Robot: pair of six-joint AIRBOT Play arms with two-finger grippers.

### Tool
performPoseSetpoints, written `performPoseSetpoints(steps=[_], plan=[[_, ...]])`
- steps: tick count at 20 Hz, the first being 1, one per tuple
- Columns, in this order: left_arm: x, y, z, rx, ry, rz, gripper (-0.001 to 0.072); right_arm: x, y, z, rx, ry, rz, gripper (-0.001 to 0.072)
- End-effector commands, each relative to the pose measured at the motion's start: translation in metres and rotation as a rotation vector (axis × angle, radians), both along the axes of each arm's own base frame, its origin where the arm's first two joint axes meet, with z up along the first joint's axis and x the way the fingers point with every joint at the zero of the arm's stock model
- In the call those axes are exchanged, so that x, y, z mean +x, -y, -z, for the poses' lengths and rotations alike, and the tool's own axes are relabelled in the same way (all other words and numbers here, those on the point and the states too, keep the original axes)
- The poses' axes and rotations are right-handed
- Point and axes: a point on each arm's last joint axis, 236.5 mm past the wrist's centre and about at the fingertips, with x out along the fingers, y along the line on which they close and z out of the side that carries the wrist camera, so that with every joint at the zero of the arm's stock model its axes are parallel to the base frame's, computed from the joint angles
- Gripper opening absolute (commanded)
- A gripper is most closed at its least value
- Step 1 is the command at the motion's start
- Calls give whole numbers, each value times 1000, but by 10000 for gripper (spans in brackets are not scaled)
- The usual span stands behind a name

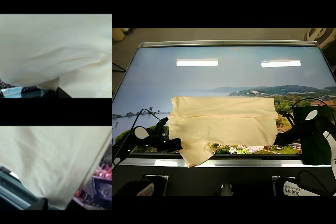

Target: Fold the shirts.

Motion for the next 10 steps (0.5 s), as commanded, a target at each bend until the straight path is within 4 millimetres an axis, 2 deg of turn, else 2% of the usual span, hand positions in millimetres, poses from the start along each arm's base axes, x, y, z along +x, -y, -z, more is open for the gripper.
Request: performPoseSetpoints(steps=[1,3,6,8,10], plan=[[8,2,-12,-8,46,2,25,15,1,6,-17,64,42,16],[27,0,-30,1,125,16,24,20,3,-4,-24,122,7,13],[74,-3,-83,18,313,32,22,47,8,-36,-63,282,12,11],[107,-5,-115,28,398,18,21,84,11,-64,-66,420,60,10],[136,-10,-127,58,427,24,21,127,21,-85,-118,553,77,10]])
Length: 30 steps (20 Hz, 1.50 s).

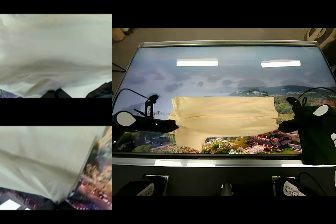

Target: Fold the shirts.

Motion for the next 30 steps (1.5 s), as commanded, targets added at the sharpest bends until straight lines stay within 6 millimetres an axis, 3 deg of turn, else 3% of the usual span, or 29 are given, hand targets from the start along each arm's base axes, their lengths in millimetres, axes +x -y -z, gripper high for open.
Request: performPoseSetpoints(steps=[1,4,7,10,13,14,16,17,18,19,22,25,27,30], plan=[[51,-11,-29,57,85,-3,21,66,10,-37,-79,219,12,10],[91,-20,-15,88,52,-7,22,119,4,-34,-182,265,-58,11],[131,-36,-4,89,38,-46,22,149,3,-17,-171,205,-24,12],[158,-44,12,88,13,-60,23,161,2,1,-153,161,-25,14],[160,-30,41,65,-54,-42,26,156,0,21,-141,108,-32,18],[159,-25,51,65,-76,-31,94,152,-2,28,-130,81,-35,64],[159,-22,56,63,-88,-23,488,149,-9,29,-93,66,-35,343],[161,-22,50,66,-79,-6,499,148,-12,23,-89,78,-84,430],[162,-24,40,72,-63,32,498,148,-13,14,-97,96,-148,568],[161,-25,28,76,-52,71,498,150,-8,6,-100,116,-159,598],[168,-24,-14,83,18,129,499,166,10,-6,63,158,40,604],[179,-16,-54,89,136,130,498,158,24,13,205,67,163,649],[178,-3,-69,77,175,147,498,150,7,25,278,2,154,688],[170,21,-78,69,196,197,497,153,-17,37,347,-30,158,687]])
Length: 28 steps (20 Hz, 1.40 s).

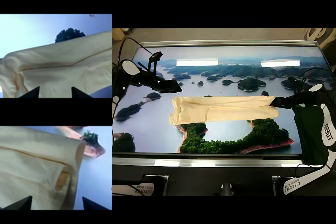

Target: Fold the shirts.

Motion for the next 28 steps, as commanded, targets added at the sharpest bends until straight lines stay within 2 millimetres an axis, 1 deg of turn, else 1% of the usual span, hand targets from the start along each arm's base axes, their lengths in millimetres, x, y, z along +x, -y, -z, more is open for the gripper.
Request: performPoseSetpoints(steps=[1,2,3,4,5,6,7,8,9,10,12,14,15,16,18,19,21,23,24,25,26,27,28], plan=[[-6,27,-17,-7,40,59,497,0,-26,13,107,-59,23,683],[-9,34,-18,-8,43,75,497,-1,-32,16,108,-75,25,666],[-11,39,-19,-8,46,87,497,1,-38,17,108,-78,25,623],[-12,44,-19,-9,46,95,497,4,-43,17,103,-68,24,435],[-11,48,-19,-10,51,101,497,7,-47,15,108,-58,25,134],[-9,52,-18,-12,59,104,494,8,-51,8,133,-49,29,19],[-5,58,-16,-20,67,90,377,12,-55,-6,158,-9,13,17],[1,68,-12,-43,64,56,99,14,-60,-25,175,43,-17,16],[6,84,-8,-79,66,42,25,14,-63,-44,176,83,-41,15],[10,106,-2,-127,68,46,25,10,-66,-68,174,118,-63,15],[10,163,20,-251,20,50,25,1,-74,-117,168,184,-95,15],[2,218,54,-332,-49,50,25,-14,-90,-169,150,260,-125,15],[-8,242,72,-368,-100,54,25,-22,-100,-190,144,291,-141,16],[-20,261,83,-411,-159,54,25,-31,-109,-210,139,319,-156,16],[-43,298,97,-468,-235,67,25,-57,-128,-246,139,367,-209,16],[-50,311,101,-467,-235,79,25,-70,-137,-261,141,383,-230,16],[-63,335,107,-470,-232,72,25,-90,-144,-287,140,415,-228,16],[-69,356,107,-483,-200,50,25,-99,-144,-309,153,439,-175,16],[-66,362,104,-491,-169,40,24,-100,-145,-316,161,448,-152,16],[-62,362,102,-495,-155,31,24,-98,-144,-319,159,461,-141,16],[-56,354,99,-495,-152,24,23,-96,-143,-318,156,461,-137,16],[-46,338,93,-480,-136,30,23,-90,-141,-314,156,459,-125,16],[-33,313,84,-432,-99,44,23,-84,-144,-308,153,454,-124,16]])
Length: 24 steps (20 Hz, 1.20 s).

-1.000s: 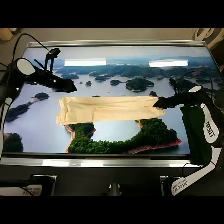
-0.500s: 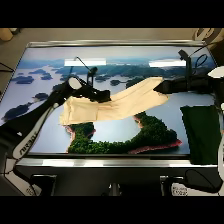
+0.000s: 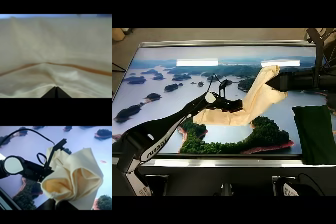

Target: Fold the shirts.

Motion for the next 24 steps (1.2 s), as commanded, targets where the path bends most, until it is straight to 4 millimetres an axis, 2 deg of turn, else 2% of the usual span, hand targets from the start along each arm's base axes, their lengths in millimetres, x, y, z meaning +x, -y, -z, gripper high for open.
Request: performPoseSetpoints(steps=[1,3,4,6,8,9,10,11,12,13,14,15,17,19,20,21,22,23,24], plan=[[32,-55,-22,105,113,-3,23,12,-10,5,11,-4,22,16],[62,-134,-54,258,225,-29,23,27,-45,22,27,-15,-17,16],[74,-176,-77,325,273,-69,23,35,-72,33,41,-15,-40,16],[84,-245,-128,400,355,-155,23,47,-131,57,88,-24,-74,17],[80,-291,-177,407,410,-238,23,50,-190,94,134,-79,-98,18],[74,-305,-197,406,436,-267,23,47,-215,118,145,-123,-109,19],[67,-316,-217,402,464,-290,23,43,-238,145,157,-178,-115,115],[60,-322,-231,403,484,-300,24,38,-255,165,177,-223,-127,450],[51,-326,-240,422,496,-296,23,35,-266,178,198,-237,-161,639],[42,-331,-243,453,495,-285,24,31,-266,183,203,-242,-197,643],[32,-337,-242,496,492,-254,23,32,-255,184,185,-239,-218,650],[24,-341,-240,536,491,-219,24,37,-235,182,153,-232,-226,650],[14,-353,-235,602,474,-198,24,53,-164,182,19,-213,-202,650],[12,-356,-230,625,473,-179,24,59,-57,203,-227,-276,-111,650],[11,-356,-226,625,466,-176,24,47,4,220,-359,-381,-56,649],[10,-354,-223,624,458,-172,24,31,48,236,-438,-493,-4,648],[9,-353,-219,622,450,-167,24,18,66,248,-431,-566,24,648],[9,-351,-215,622,446,-162,24,8,65,259,-374,-615,38,647],[7,-348,-211,618,439,-153,24,4,56,270,-324,-624,39,647]])
